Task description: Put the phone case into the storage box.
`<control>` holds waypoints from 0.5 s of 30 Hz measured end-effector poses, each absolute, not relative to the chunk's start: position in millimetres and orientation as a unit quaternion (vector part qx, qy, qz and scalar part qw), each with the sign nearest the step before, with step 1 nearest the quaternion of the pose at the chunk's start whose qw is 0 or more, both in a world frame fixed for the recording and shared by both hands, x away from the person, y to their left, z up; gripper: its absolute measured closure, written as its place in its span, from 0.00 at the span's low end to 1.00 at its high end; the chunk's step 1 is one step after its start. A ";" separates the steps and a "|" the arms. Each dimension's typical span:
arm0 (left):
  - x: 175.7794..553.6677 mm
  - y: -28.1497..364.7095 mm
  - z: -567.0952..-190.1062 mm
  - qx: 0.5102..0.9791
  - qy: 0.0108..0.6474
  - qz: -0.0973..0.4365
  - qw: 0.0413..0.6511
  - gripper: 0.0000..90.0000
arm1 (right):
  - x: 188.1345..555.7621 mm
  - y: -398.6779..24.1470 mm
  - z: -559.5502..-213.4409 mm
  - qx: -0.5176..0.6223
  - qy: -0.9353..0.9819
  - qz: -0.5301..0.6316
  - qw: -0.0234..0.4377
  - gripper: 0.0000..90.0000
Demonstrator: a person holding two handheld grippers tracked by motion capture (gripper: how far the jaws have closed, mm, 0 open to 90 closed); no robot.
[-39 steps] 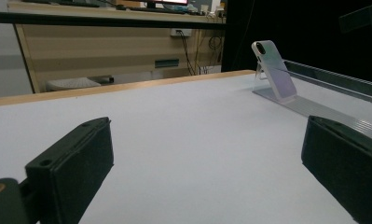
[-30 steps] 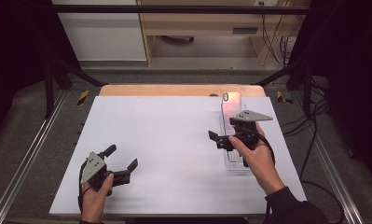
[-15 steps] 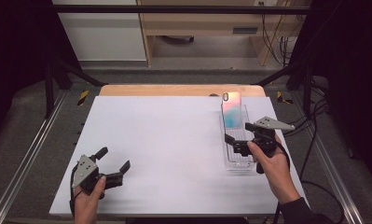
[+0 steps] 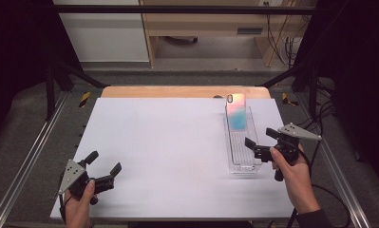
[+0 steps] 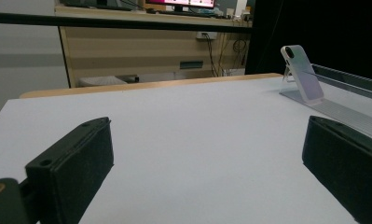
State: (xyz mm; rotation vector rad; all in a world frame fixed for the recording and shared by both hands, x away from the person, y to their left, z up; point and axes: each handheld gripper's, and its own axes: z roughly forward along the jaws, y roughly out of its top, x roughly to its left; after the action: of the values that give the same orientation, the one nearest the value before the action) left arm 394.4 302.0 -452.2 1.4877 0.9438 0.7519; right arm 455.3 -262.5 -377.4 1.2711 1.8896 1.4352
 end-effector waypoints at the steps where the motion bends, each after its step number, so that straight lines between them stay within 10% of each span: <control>1: 394.3 302.3 -452.3 0.635 0.404 0.321 0.575 0.02 | 454.7 -265.2 -377.5 0.461 0.683 0.520 0.225 0.04; 15: 395.3 302.6 -453.1 0.634 0.407 0.322 0.574 0.01 | 447.8 -294.3 -382.0 0.474 0.666 0.520 0.248 0.04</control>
State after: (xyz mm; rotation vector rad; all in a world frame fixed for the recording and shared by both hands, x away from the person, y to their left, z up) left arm 395.3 302.6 -453.1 1.4861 0.9532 0.7537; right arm 447.8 -294.3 -382.0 1.2919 1.8149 1.4173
